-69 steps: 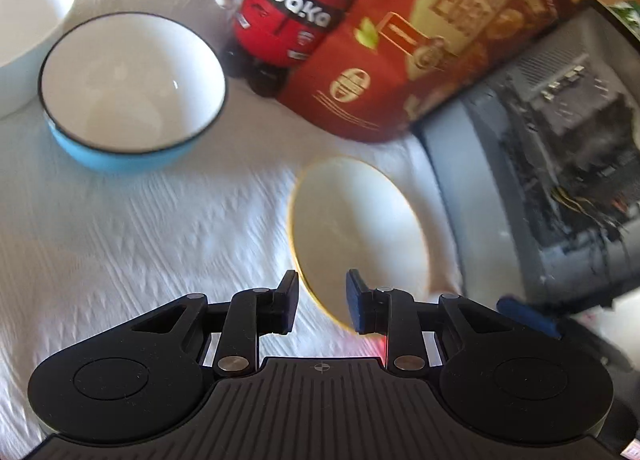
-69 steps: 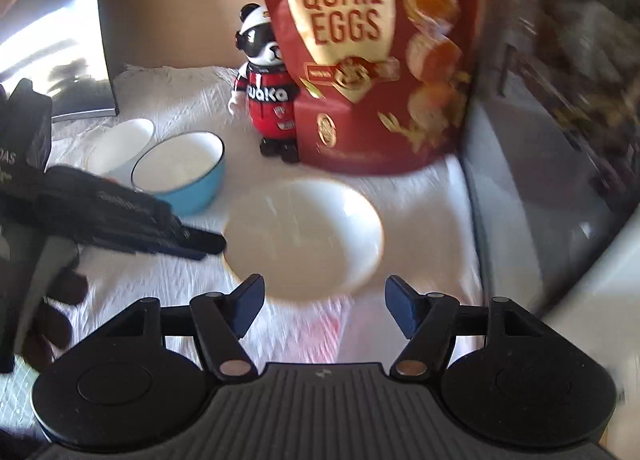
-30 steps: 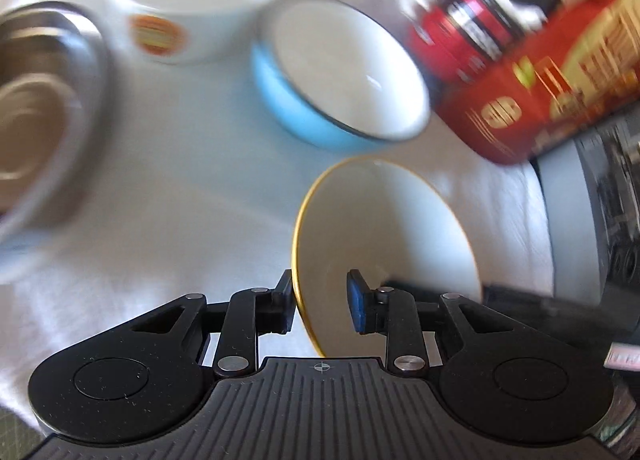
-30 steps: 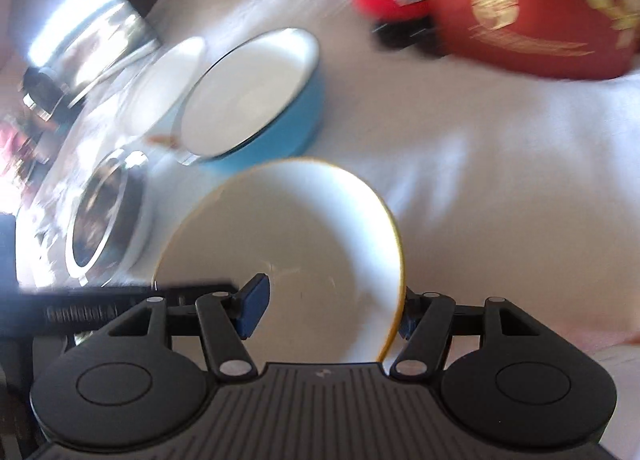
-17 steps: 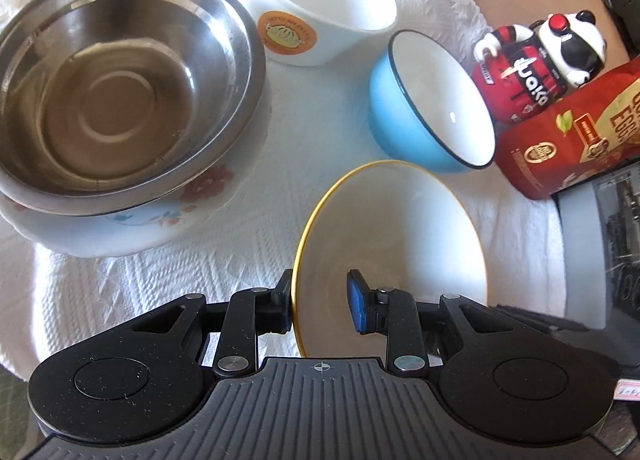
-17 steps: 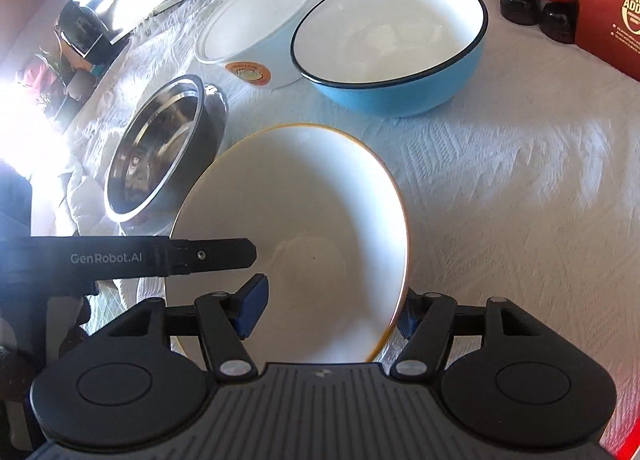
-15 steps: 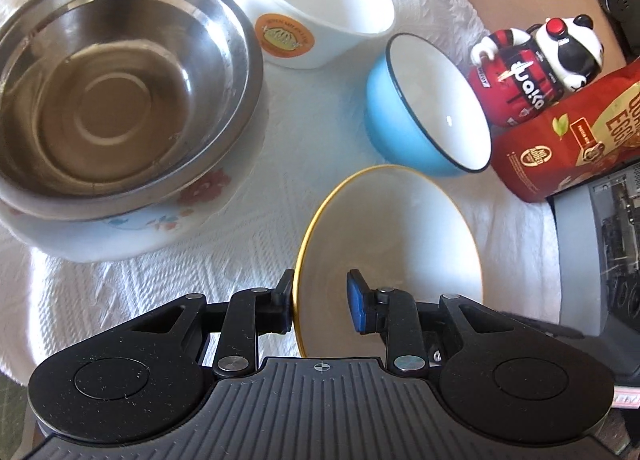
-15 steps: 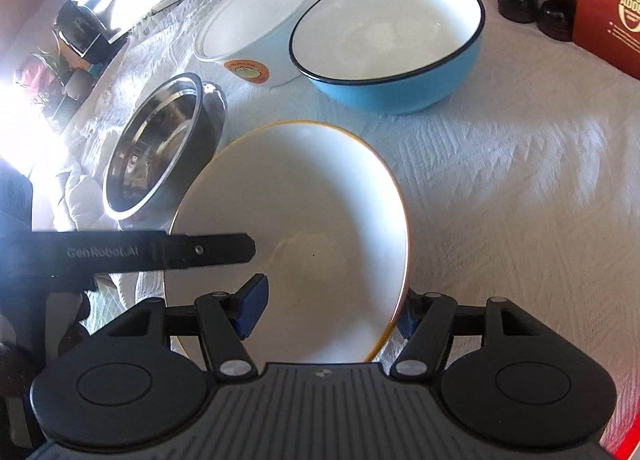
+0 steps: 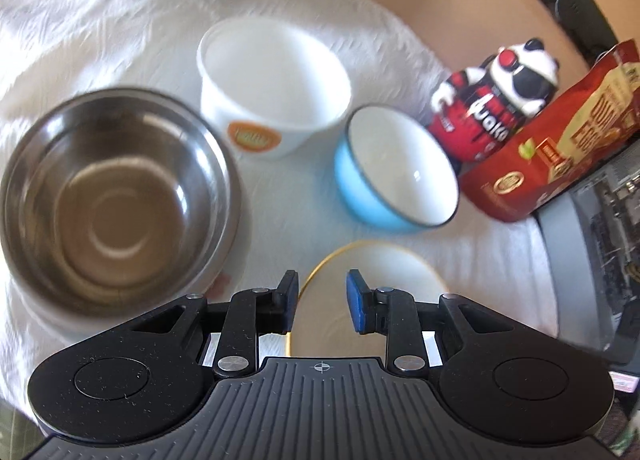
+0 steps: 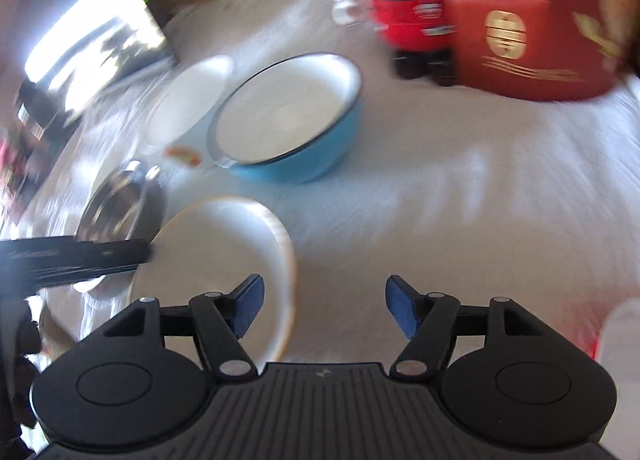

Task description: Organize plates and bowls

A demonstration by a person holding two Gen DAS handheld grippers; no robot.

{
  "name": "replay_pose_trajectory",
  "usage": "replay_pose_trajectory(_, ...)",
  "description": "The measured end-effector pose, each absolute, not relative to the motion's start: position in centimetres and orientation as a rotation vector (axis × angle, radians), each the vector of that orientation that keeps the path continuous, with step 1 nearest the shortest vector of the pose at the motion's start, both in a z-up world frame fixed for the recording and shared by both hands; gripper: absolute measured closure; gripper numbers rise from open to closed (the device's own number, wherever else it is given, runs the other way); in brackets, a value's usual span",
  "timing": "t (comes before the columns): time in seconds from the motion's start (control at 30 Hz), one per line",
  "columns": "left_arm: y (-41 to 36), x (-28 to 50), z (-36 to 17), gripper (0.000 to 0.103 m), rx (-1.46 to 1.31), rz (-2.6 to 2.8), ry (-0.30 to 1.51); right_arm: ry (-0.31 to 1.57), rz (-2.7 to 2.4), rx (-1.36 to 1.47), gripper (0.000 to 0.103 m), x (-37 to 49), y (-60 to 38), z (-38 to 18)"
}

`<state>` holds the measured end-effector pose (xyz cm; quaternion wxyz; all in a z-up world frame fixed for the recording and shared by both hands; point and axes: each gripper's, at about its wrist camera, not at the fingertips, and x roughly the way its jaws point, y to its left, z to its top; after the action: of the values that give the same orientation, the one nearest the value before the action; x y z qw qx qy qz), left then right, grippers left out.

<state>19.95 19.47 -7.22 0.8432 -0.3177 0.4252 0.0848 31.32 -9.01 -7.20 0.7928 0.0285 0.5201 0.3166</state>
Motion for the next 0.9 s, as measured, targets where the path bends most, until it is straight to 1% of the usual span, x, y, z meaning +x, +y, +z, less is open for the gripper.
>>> replay_pose_trajectory(0.07, 19.6, 20.5, -6.8, 0.073, -0.671, 0.170, 0.889, 1.116, 0.641, 0.109, 0.024, 32.0, -10.2, -7.5)
replay_pose_trajectory(0.3, 20.1, 23.3, -6.5, 0.073, -0.669, 0.127, 0.896, 1.144, 0.575, 0.375, 0.023, 33.7, -13.3, -8.9)
replay_pose_trajectory(0.37, 19.8, 24.5, -6.3, 0.073, -0.671, 0.142, 0.897, 1.113, 0.555, 0.365, 0.019, 34.1, -13.4, -8.8)
replay_pose_trajectory(0.43, 19.6, 25.5, -6.1, 0.073, -0.704, 0.145, 0.897, 1.121, 0.506, 0.332, 0.019, 34.8, -13.2, -9.3)
replay_pose_trajectory(0.53, 19.1, 26.9, -6.0, 0.073, -0.687, 0.153, 0.909, 1.195, 0.495, 0.358, 0.019, 36.3, -13.0, -11.1)
replay_pose_trajectory(0.57, 19.1, 27.4, -6.1, 0.073, -0.684, 0.165, 0.917, 1.213, 0.485, 0.357, 0.014, 36.7, -13.0, -11.7)
replay_pose_trajectory(0.63, 19.0, 28.3, -6.3, 0.073, -0.683, 0.187, 0.935, 1.208, 0.506, 0.361, 0.011, 37.1, -12.7, -11.8)
replay_pose_trajectory(0.7, 18.8, 28.9, -6.4, 0.073, -0.681, 0.205, 0.950, 1.218, 0.523, 0.330, 0.006, 37.4, -12.1, -12.0)
replay_pose_trajectory(0.73, 18.7, 29.1, -6.4, 0.073, -0.681, 0.204, 0.953, 1.225, 0.536, 0.320, 0.001, 37.5, -11.9, -12.1)
replay_pose_trajectory(0.77, 18.7, 29.2, -6.4, 0.073, -0.678, 0.198, 0.954, 1.230, 0.551, 0.311, 0.000, 37.6, -11.6, -12.2)
replay_pose_trajectory(0.9, 19.0, 29.2, -6.5, 0.073, -0.673, 0.179, 0.958, 1.236, 0.559, 0.272, 0.000, 37.5, -10.9, -12.0)
